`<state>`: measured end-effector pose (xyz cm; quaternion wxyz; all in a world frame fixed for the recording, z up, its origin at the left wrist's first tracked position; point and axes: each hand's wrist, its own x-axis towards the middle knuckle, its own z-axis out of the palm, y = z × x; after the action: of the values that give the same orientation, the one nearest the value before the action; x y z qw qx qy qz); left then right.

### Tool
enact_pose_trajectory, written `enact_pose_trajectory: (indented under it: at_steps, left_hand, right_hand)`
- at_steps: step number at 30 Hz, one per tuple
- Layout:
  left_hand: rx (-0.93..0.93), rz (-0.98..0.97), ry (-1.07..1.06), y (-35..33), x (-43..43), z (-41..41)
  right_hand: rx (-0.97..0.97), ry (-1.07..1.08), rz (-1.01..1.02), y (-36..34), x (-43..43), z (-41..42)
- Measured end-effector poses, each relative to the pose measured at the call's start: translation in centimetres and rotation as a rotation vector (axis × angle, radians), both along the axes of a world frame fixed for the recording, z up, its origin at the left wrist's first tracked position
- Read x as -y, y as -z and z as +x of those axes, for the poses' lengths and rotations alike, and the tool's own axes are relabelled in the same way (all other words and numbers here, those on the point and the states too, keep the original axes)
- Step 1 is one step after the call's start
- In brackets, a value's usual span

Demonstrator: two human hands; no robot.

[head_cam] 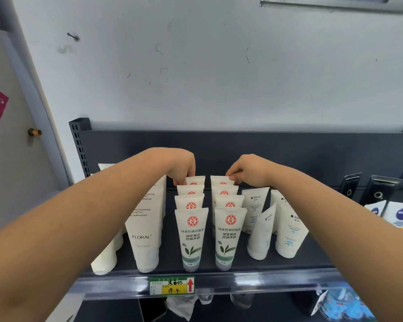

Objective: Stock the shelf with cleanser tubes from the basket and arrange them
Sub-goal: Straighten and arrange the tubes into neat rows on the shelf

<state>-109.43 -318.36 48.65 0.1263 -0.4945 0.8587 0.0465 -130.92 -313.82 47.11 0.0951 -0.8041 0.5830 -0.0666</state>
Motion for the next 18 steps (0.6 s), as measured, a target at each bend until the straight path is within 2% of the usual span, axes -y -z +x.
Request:
enact_pose_trajectory:
  at_steps: [6,18]
  left_hand:
    - [-0.037,-0.022,-0.008,0.36,-0.05,-0.30]
    - [0.031,-0.061,-0.014,0.17,-0.60,-0.32]
  right_hand:
    - [-0.016,0.010,0.000,0.14,0.02,0.26]
    - [-0.027,0.034,0.000,0.00,-0.25,0.41]
